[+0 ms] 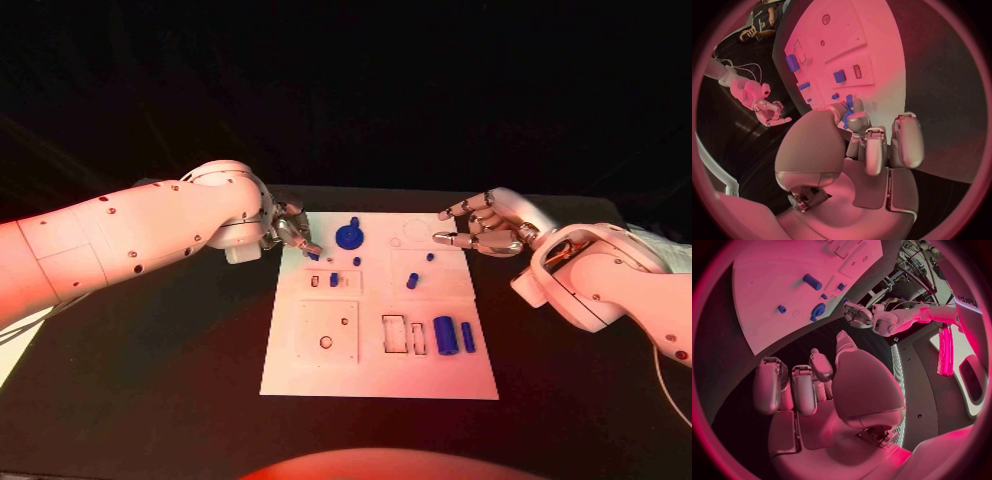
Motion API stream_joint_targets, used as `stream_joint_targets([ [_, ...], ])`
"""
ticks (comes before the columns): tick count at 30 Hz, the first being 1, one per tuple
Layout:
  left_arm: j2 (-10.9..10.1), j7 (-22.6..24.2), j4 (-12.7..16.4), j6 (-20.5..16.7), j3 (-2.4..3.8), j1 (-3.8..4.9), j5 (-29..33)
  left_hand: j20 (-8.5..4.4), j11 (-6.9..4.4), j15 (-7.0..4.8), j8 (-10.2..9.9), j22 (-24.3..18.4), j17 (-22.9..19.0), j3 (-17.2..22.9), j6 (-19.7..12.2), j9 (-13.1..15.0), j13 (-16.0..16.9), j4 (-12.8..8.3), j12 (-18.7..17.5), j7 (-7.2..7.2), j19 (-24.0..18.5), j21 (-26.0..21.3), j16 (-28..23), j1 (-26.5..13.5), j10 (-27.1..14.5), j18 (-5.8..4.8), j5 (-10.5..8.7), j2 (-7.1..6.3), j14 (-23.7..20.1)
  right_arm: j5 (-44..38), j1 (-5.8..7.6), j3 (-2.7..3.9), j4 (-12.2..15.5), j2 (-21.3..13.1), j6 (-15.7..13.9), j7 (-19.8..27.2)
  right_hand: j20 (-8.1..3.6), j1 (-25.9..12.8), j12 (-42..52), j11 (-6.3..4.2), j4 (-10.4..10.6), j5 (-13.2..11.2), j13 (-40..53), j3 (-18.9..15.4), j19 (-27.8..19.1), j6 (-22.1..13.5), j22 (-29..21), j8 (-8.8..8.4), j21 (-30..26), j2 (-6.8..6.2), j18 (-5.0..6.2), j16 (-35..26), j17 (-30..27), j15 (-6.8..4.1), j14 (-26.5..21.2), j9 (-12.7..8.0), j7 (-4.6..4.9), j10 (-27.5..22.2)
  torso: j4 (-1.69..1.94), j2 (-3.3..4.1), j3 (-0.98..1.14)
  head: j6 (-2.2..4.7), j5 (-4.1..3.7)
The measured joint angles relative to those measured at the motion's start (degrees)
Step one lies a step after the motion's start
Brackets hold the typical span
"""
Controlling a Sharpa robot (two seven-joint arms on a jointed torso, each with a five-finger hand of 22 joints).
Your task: Assemble the parts on the task board
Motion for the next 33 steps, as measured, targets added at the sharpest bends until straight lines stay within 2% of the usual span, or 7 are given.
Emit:
stream_joint_targets([
  [6, -1.3, 0.6, 2.7, -1.7, -0.33, -1.53, -2.3, 0.00, -0.01, 0.00, 0.2, 0.0, 0.0, 0.4, 0.1, -0.1, 0.2, 0.0, 0.3, 0.09, 0.0, 0.3, 0.0, -0.4, 0.0, 0.00, -0.04, -0.35, 0.0, 0.0, -0.06, -0.02, 0.0, 0.0, 0.0, 0.0, 0.00, 0.0, 0.0, 0.00, 0.0, 0.0, 0.0, 0.0, 0.0, 0.0, 0.0, 0.00, 0.0, 0.00, 0.00, 0.0, 0.0, 0.00, 0.0, 0.0, 0.00, 0.0, 0.12, -0.04, 0.04, -0.23, 0.12],
  [16, -1.5, 1.0, 3.7, -2.8, -0.48, -3.51, -5.9, 0.00, -0.21, 0.00, 0.2, 0.0, 0.0, 0.9, 0.1, -0.2, 0.3, -0.1, 0.3, 0.07, 0.0, 0.3, 0.0, -0.4, 0.2, 0.00, -0.09, -0.88, 0.0, 0.1, -0.16, -0.04, 0.0, -0.1, 0.0, 0.0, 0.00, 0.0, 0.0, 0.00, 0.0, 0.0, 0.0, 0.0, 0.0, 0.0, 0.0, 0.00, 0.0, 0.00, 0.00, 0.0, 0.0, 0.00, 0.0, 0.0, 0.00, 0.0, -0.01, 0.03, 0.00, -0.38, 0.38],
  [21, -1.9, 0.9, 4.2, -2.7, -0.49, -3.95, -6.7, 0.00, -0.21, 0.00, 0.2, 0.0, 0.0, 0.9, 0.4, -0.3, 0.3, -0.1, 0.3, -0.02, 0.0, 0.3, 0.0, -0.6, 0.2, 0.00, -0.21, -1.02, 0.0, 0.1, -0.19, -0.05, 0.0, -0.1, 0.0, 0.0, 0.00, 0.0, 0.0, 0.00, 0.0, 0.0, 0.0, 0.0, 0.0, 0.0, 0.0, 0.00, 0.0, 0.00, 0.00, 0.0, 0.0, 0.00, 0.0, 0.0, 0.00, 0.0, -0.04, 0.05, 0.00, -0.37, 0.34],
  [33, -1.9, 0.8, 4.7, -2.0, -0.40, -4.26, -7.5, 0.00, -0.01, 0.00, 0.2, 0.0, 0.0, 1.0, 0.4, -0.3, 0.3, -0.2, 0.3, -0.01, 0.0, 0.3, 0.0, -0.8, 0.4, 0.00, -0.21, -1.24, 0.0, 0.2, -0.21, -0.05, 0.1, -0.1, 0.1, 0.0, 0.00, 0.0, 0.0, 0.00, 0.0, 0.0, 0.0, 0.0, 0.0, 0.0, 0.0, 0.00, 0.0, 0.00, 0.00, 0.0, 0.0, 0.00, 0.0, 0.0, 0.00, 0.0, -0.01, 0.05, -0.01, -0.63, 0.16],
])
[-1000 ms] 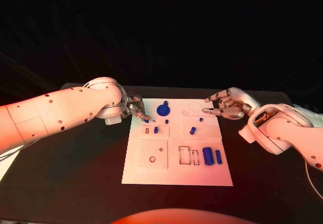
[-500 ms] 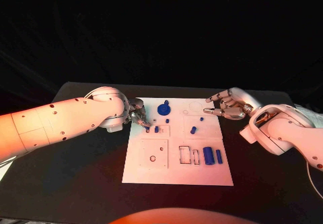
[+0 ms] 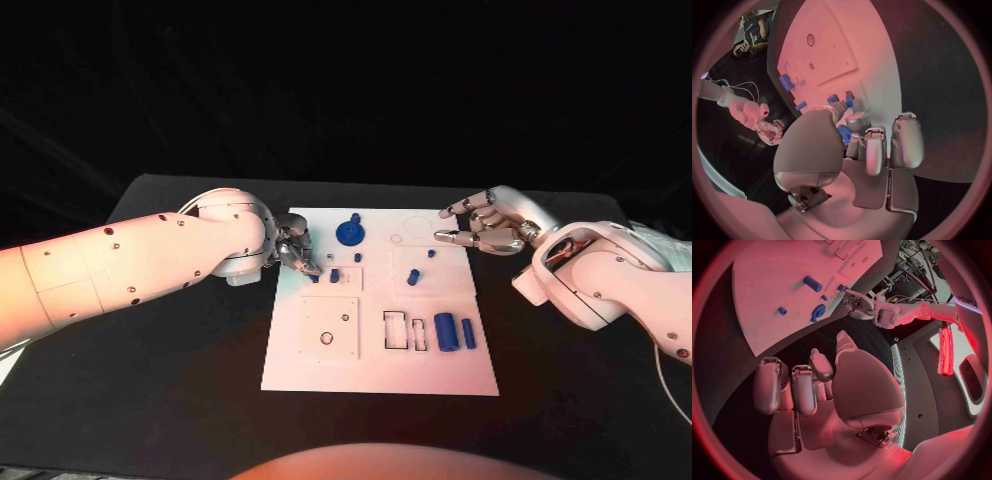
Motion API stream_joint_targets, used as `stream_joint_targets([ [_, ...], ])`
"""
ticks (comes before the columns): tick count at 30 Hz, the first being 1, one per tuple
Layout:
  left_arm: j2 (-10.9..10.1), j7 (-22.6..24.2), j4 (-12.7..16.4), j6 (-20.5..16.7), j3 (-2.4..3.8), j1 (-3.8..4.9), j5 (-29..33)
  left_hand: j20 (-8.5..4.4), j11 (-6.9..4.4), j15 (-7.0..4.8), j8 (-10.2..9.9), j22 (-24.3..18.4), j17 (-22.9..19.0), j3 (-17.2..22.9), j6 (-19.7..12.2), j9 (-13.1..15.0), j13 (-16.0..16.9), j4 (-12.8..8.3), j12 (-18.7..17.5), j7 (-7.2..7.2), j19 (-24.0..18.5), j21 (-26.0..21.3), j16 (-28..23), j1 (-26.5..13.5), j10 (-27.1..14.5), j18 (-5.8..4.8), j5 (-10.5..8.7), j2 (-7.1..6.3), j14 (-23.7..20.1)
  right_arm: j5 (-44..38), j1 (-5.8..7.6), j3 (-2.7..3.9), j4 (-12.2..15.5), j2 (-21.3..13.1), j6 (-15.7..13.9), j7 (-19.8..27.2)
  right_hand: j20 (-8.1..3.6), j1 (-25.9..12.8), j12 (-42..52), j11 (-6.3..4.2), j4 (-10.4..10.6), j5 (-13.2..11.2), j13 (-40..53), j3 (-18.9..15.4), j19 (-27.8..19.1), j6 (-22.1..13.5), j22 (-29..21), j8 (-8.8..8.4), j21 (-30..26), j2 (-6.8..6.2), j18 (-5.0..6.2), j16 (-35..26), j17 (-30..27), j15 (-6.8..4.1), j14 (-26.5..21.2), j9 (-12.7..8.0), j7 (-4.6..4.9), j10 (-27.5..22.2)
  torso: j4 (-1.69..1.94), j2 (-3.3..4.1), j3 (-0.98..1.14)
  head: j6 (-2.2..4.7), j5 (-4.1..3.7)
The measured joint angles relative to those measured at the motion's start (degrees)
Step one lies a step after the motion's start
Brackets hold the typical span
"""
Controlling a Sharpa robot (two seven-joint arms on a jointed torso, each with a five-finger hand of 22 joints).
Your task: Assemble the parts on the task board
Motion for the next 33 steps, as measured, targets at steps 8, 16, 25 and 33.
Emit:
stream_joint_targets([
  [8, -0.1, -0.2, 0.0, 0.9, -0.01, -0.09, -0.3, 0.00, -0.13, 0.00, -0.2, 0.0, 0.0, 1.0, 0.2, -0.1, 0.2, -0.7, 0.3, -0.03, 0.0, 0.0, 0.0, -0.4, 0.1, 0.00, -0.01, -0.37, 0.0, 0.0, -0.01, 0.00, 0.0, 0.0, 0.1, 0.0, 0.00, 0.0, 0.0, 0.00, 0.0, 0.0, 0.0, 0.0, 0.0, 0.0, 0.0, 0.00, 0.0, 0.00, 0.00, 0.0, 0.0, 0.00, 0.0, 0.0, 0.00, 0.0, 0.00, -0.02, 0.01, -0.13, 0.00],
  [16, -0.1, -0.2, 0.1, 1.4, 0.05, -0.07, -0.4, 0.00, -0.20, 0.00, -0.1, 0.0, 0.0, 1.2, 0.4, -0.2, 0.3, -0.6, 0.3, -0.02, 0.0, 0.2, 0.0, -0.4, 0.2, 0.00, -0.17, -0.37, 0.0, 0.0, -0.02, 0.00, 0.0, 0.0, 0.1, 0.0, 0.00, 0.0, 0.0, 0.00, 0.0, 0.0, 0.0, 0.0, 0.0, 0.0, 0.0, 0.00, 0.0, 0.00, 0.00, 0.0, 0.0, 0.00, 0.0, 0.0, 0.00, 0.0, -0.01, -0.02, 0.01, -0.21, 0.08],
  [25, 0.6, -0.6, -0.7, 1.6, 0.06, -0.02, -0.4, 0.00, 0.00, 0.00, -0.1, 0.0, 0.0, 1.8, 0.7, -0.2, 0.5, -0.6, 0.3, 0.08, 0.0, 0.2, 0.0, -0.3, 0.4, 0.01, 0.00, -0.47, 0.0, 0.0, -0.03, -0.01, 0.0, 0.0, 0.1, 0.0, 0.00, 0.0, 0.0, 0.00, 0.0, 0.0, 0.0, 0.0, 0.0, 0.0, 0.0, 0.00, 0.0, 0.00, 0.00, 0.0, 0.0, 0.00, 0.0, 0.0, 0.00, 0.0, 0.00, -0.02, 0.06, -0.28, 0.17],
  [33, 1.2, -1.8, -1.4, 1.7, 0.04, 0.08, 0.7, 0.00, -0.63, 0.00, 0.5, 0.0, 0.0, 5.3, 1.3, -0.1, 1.1, -3.4, 0.9, -0.13, 0.0, 0.2, 0.0, -4.0, 1.3, 0.01, 0.41, -1.77, 0.0, 0.1, -0.03, -0.01, 0.0, 0.0, 0.1, 0.0, 0.00, 0.0, 0.0, 0.00, 0.0, 0.0, 0.0, 0.0, 0.0, 0.0, 0.0, 0.00, 0.0, 0.00, 0.00, 0.0, 0.0, 0.00, 0.0, 0.0, 0.00, 0.0, -0.07, -0.03, 0.09, -0.28, 0.21],
])
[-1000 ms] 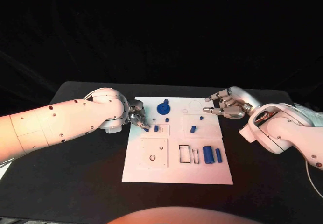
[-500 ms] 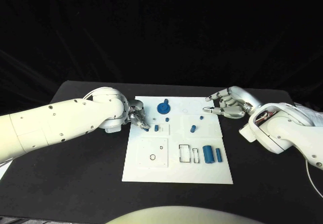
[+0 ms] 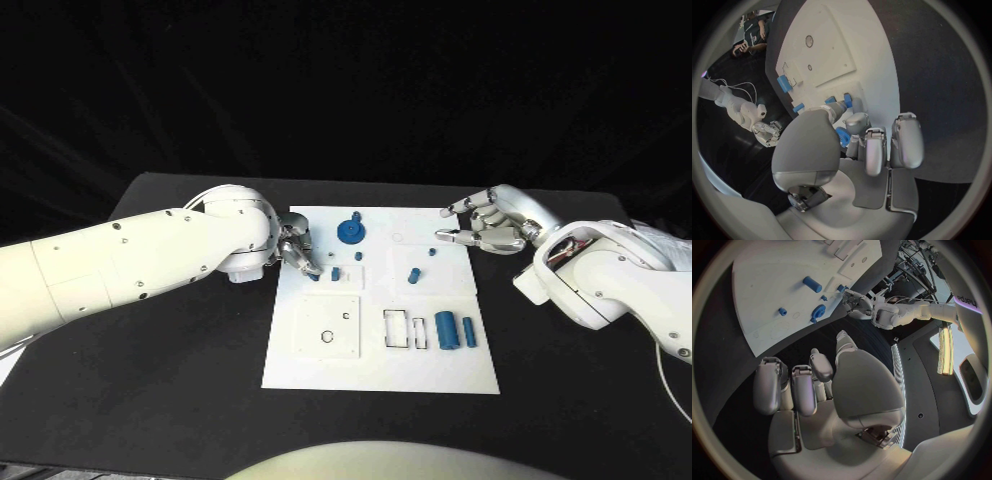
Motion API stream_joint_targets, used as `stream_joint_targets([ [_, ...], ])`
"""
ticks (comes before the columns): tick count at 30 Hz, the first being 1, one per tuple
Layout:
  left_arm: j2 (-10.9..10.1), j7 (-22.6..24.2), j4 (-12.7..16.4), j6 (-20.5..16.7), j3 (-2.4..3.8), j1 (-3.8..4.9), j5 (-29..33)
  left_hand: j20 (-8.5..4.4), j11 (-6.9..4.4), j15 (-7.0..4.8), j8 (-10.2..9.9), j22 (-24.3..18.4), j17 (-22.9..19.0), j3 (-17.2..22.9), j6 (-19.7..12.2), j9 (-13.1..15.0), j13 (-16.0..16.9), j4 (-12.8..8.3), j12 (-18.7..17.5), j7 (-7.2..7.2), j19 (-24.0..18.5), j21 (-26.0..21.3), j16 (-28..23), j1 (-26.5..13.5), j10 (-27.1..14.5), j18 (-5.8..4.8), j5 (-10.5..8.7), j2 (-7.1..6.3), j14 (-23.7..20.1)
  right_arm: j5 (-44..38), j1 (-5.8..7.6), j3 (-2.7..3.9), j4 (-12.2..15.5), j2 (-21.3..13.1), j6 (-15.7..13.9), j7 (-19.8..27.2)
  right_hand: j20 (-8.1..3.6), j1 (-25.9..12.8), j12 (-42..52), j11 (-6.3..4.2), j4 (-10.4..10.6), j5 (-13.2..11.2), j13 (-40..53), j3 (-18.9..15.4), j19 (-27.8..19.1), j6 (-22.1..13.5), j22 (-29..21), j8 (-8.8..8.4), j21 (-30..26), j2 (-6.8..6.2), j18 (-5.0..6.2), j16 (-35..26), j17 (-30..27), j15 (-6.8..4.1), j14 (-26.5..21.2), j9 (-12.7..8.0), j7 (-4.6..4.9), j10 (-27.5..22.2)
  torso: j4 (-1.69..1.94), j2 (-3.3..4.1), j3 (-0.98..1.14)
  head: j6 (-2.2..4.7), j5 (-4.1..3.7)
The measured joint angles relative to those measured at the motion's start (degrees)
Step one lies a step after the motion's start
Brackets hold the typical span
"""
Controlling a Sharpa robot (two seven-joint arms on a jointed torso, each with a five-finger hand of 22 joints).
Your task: Assemble the parts on the task board
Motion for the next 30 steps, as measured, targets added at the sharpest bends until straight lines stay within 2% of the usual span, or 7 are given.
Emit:
stream_joint_targets([
  [4, 0.3, -0.6, -0.1, 0.0, 0.00, 0.06, 0.4, 0.00, -0.23, 0.00, 0.2, 0.0, 0.0, 0.4, 0.7, 0.3, 0.3, -1.1, 0.2, -0.53, 0.0, 0.2, 0.0, -1.7, 0.4, 0.00, 0.00, -0.13, 0.0, 0.0, 0.00, 0.00, 0.0, 0.0, 0.0, 0.0, 0.00, 0.0, 0.0, 0.00, 0.0, 0.0, 0.0, 0.0, 0.0, 0.0, 0.0, 0.00, 0.0, 0.00, 0.00, 0.0, 0.0, 0.00, 0.0, 0.0, 0.00, 0.0, 0.00, 0.01, 0.00, -0.07, -0.08],
  [7, 0.5, -1.0, -0.2, 0.1, 0.02, 0.08, 0.6, 0.00, -0.29, -0.35, 0.2, 0.0, 0.0, 1.0, 1.0, 0.3, 0.6, -2.8, 0.6, -0.64, 0.0, 0.2, 0.0, -2.8, 0.5, 0.00, 0.00, -0.45, 0.1, 0.0, 0.00, 0.00, 0.0, 0.0, 0.0, 0.0, 0.00, 0.0, 0.0, 0.00, 0.0, 0.0, 0.0, 0.0, 0.0, 0.0, 0.0, 0.00, 0.0, 0.00, 0.00, 0.0, 0.0, 0.00, 0.0, 0.0, 0.00, 0.0, 0.00, 0.02, 0.00, -0.12, -0.10],
  [11, 0.6, -1.5, -0.3, 0.2, 0.03, 0.12, 0.9, 0.00, -0.48, -0.42, 0.2, 0.0, 0.0, 0.4, 1.2, 0.2, 0.9, -3.3, 0.8, -0.62, 0.0, 0.2, 0.0, -3.7, 0.7, 0.00, 0.00, -0.23, 0.0, 0.0, 0.00, 0.00, 0.1, -0.1, 0.0, 0.0, 0.00, 0.0, 0.0, 0.00, 0.0, 0.0, 0.0, 0.0, 0.0, 0.0, 0.0, 0.00, 0.0, 0.00, 0.00, 0.0, 0.0, 0.00, 0.0, 0.0, 0.00, 0.0, 0.01, 0.02, 0.00, -0.23, -0.12],
  [23, 1.1, -2.2, -0.6, 0.3, -0.08, -0.01, 0.9, -0.21, -1.01, -0.42, 0.2, 0.0, 0.0, -2.3, 2.9, 0.2, 1.6, -2.0, 1.2, -1.83, 0.2, 0.6, 0.0, -5.2, 1.2, 0.00, -0.01, 0.07, 0.0, 0.0, 0.00, 0.00, 0.0, 0.0, 0.0, 0.0, -0.06, 0.0, 0.0, 0.00, 0.0, 0.0, 0.0, 0.0, -0.1, 0.0, -0.1, 0.00, 0.0, 0.01, 0.00, 0.0, 0.0, 0.00, 0.0, 0.0, 0.00, 0.0, 0.06, 0.02, -0.03, -0.38, -0.26],
  [30, 1.4, -2.3, -1.1, 0.4, -0.13, -0.07, 0.8, -0.21, -0.91, -0.54, 0.5, 0.0, 0.0, -4.8, 3.8, 0.4, 1.9, -0.6, 1.6, -2.16, 0.2, 0.9, 0.0, -6.8, 1.5, 0.00, 0.05, 0.20, 0.1, 0.0, 0.00, 0.00, 0.0, 0.0, 0.1, 0.0, -0.21, -0.3, 0.0, 0.00, 0.2, 0.2, -0.2, -0.2, -0.2, 0.0, -0.2, 0.00, -0.2, 0.30, 0.00, -0.2, 0.0, 0.00, 0.0, 0.0, 0.00, 0.0, 0.07, 0.02, -0.04, -0.46, -0.28],
])
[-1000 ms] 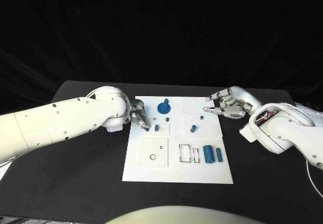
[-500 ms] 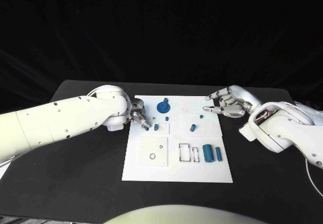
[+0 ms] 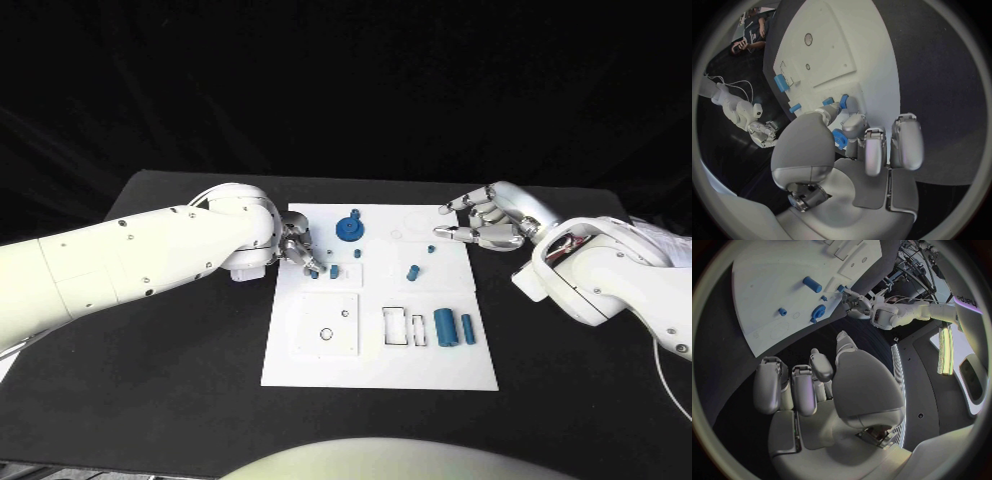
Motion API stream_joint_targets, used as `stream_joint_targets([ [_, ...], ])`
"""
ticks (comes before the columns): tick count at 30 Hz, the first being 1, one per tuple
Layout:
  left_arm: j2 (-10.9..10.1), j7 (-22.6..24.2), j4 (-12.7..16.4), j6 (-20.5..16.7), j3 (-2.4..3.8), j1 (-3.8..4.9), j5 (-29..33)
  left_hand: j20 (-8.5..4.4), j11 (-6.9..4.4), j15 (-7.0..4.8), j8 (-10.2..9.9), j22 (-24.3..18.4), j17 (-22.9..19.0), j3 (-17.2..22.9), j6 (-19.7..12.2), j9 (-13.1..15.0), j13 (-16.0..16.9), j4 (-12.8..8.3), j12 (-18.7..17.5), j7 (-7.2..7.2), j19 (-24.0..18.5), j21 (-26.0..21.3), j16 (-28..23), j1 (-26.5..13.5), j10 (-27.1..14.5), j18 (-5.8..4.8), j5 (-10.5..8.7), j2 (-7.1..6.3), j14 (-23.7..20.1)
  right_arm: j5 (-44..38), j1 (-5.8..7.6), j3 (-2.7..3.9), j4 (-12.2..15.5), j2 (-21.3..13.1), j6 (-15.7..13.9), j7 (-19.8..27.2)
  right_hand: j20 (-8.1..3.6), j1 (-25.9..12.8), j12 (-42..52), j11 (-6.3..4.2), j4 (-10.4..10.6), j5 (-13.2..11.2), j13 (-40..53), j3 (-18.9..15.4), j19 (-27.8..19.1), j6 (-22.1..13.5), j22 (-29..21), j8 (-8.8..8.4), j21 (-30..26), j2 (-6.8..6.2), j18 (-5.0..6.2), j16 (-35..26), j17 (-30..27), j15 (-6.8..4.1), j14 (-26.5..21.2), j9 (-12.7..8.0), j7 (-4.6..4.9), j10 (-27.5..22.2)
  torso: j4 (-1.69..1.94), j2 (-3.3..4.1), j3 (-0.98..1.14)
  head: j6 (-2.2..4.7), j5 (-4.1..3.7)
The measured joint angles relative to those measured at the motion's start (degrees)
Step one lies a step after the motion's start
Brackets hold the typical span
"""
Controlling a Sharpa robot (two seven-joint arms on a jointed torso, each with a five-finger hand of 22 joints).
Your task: Assemble the parts on the task board
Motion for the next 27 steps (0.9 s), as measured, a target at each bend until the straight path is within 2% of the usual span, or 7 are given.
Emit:
stream_joint_targets([
  [8, 0.2, -0.1, -0.7, 0.1, -0.03, -0.05, -0.1, -0.21, 0.00, -0.28, 0.2, 0.0, 0.0, -4.4, 0.2, 0.3, 0.1, 2.3, 0.0, -0.20, -0.2, 0.2, 0.0, -1.0, 0.0, -0.01, 0.10, 0.60, -0.1, 0.1, 0.00, 0.00, 0.0, 0.0, 0.0, 0.0, 0.00, 0.0, 0.0, 0.00, -0.2, 0.0, -0.1, -0.2, 0.0, 0.0, -0.1, 0.00, 0.0, 0.00, 0.00, 0.0, 0.0, 0.00, 0.0, 0.0, 0.00, 0.0, 0.00, -0.04, 0.01, 0.05, 0.04],
  [11, 0.2, -0.1, -0.9, 0.1, -0.04, -0.09, -0.1, -0.21, 0.00, -0.28, 0.5, 0.0, 0.0, -6.9, 0.4, 0.4, 0.1, 3.5, 0.0, 0.01, -0.2, 0.2, 0.0, -1.8, 0.0, -0.01, 0.10, 0.63, -0.1, 0.1, 0.00, 0.00, 0.0, 0.0, 0.0, 0.0, 0.00, 0.0, 0.0, 0.00, -0.2, 0.0, -0.1, -0.2, 0.0, 0.0, -0.2, 0.00, 0.0, 0.00, 0.00, 0.0, 0.0, 0.00, 0.0, 0.0, 0.00, 0.0, 0.00, -0.05, 0.01, 0.11, 0.06],
  [14, 0.0, -0.2, -0.9, 0.1, -0.04, -0.14, -0.2, -0.20, 0.00, -0.28, 0.6, 0.0, 0.0, -11.1, 0.4, 0.5, 0.2, 5.2, 0.3, 0.01, -0.2, 0.6, 0.0, -2.5, 0.0, -0.01, 0.10, 0.77, -0.1, 0.1, 0.00, 0.00, 0.0, 0.0, 0.0, 0.0, 0.00, 0.0, 0.0, 0.00, -0.2, 0.0, -0.1, -0.2, 0.0, 0.0, -0.2, 0.00, 0.0, 0.00, 0.00, 0.0, 0.0, 0.00, 0.0, 0.0, 0.00, 0.0, 0.00, -0.06, 0.01, 0.27, 0.02],
  [19, -0.9, -0.2, -0.1, -0.5, 0.00, -0.23, -0.1, -0.20, 0.00, -0.28, 0.6, 0.0, 0.0, -17.7, 0.5, 0.6, 0.1, 6.2, 0.3, 0.15, -0.2, 0.6, 0.0, -4.2, 0.0, -0.01, 0.10, 2.40, -0.1, 0.1, -0.01, 0.00, -0.1, 0.0, 0.0, 0.0, 0.00, 0.0, 0.0, 0.00, -0.2, 0.0, -0.1, -0.2, 0.0, 0.0, -0.2, 0.00, 0.0, 0.00, 0.00, 0.0, 0.0, 0.00, 0.0, 0.0, 0.00, 0.0, -0.02, -0.06, -0.03, 0.42, -0.15],
  [24, -2.2, 0.0, 1.0, -2.6, 0.14, -0.24, 0.4, -0.20, 0.00, -0.28, 0.6, 0.0, 0.0, -21.8, 0.5, 0.6, -0.7, 6.3, -0.2, 0.14, -0.2, 0.4, 0.0, -5.6, 0.0, -0.01, 0.10, 4.03, -0.1, 0.2, -0.04, 0.00, -0.2, 0.0, 0.1, 0.1, 0.00, 0.0, 0.0, -0.21, -0.2, 0.0, -0.1, -0.2, 0.0, 0.0, -0.2, 0.00, 0.0, 0.00, 0.00, 0.0, 0.0, 0.00, 0.0, 0.0, 0.00, -0.2, -0.01, -0.06, -0.03, 0.51, -0.30],
  [27, -2.7, 0.8, 1.5, -4.6, 0.21, -0.23, 1.1, -0.20, 0.37, -0.27, 0.6, 0.0, 0.0, -23.4, -0.4, 0.6, -3.1, 6.3, -2.4, 0.71, -0.2, -1.7, 0.0, -5.2, -1.1, -0.02, 0.10, 5.06, -0.1, 0.2, -0.07, 0.00, -0.2, 0.0, 0.1, 0.1, 0.00, 0.0, 0.0, -0.21, -0.2, 0.0, -0.1, -0.2, 0.0, 0.0, -0.2, 0.00, 0.0, 0.00, 0.00, 0.0, 0.0, 0.00, 0.0, 0.0, 0.00, -0.2, 0.02, -0.06, -0.03, 0.53, -0.37],
])
